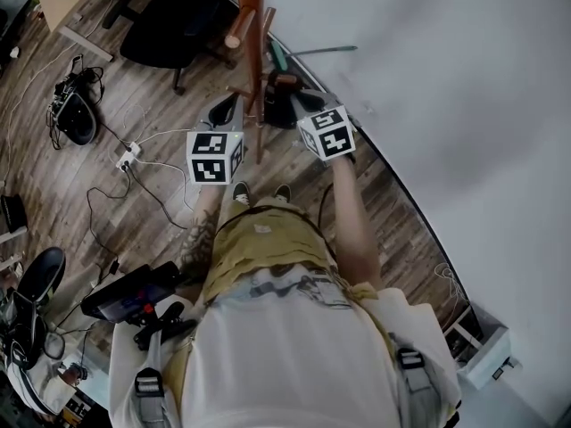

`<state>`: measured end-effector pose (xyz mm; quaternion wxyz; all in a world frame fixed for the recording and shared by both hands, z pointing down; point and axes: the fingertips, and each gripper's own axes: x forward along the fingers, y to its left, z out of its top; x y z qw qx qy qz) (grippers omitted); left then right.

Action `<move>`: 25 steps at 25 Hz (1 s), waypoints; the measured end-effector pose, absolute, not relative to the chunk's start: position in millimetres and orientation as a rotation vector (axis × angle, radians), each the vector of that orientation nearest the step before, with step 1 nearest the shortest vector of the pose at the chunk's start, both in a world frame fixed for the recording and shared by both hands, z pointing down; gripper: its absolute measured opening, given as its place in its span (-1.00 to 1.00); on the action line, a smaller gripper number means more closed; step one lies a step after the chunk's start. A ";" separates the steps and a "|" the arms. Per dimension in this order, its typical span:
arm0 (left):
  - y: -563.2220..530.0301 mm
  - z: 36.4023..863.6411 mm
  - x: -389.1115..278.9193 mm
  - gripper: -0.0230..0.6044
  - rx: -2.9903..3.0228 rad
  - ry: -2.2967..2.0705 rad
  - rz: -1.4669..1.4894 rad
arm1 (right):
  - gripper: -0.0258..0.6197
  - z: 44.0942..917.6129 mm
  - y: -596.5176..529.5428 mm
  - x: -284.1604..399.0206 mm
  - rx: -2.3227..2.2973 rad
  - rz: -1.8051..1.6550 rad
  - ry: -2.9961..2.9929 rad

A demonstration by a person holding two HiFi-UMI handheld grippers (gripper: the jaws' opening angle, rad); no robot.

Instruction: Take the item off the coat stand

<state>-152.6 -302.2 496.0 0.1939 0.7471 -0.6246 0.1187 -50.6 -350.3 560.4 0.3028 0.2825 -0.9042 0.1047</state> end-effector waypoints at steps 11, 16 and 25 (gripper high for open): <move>-305.6 471.7 -112.7 -0.93 2.239 -1.670 0.307 | -0.90 495.2 -334.5 5.6 1.024 0.293 -2.416; -306.3 451.7 -91.8 -0.93 2.306 -1.617 0.265 | -0.90 469.5 -330.0 32.5 1.176 0.345 -2.369; -309.0 398.8 -63.3 -0.93 2.454 -1.616 0.161 | -0.90 400.1 -325.0 68.1 1.599 0.321 -2.377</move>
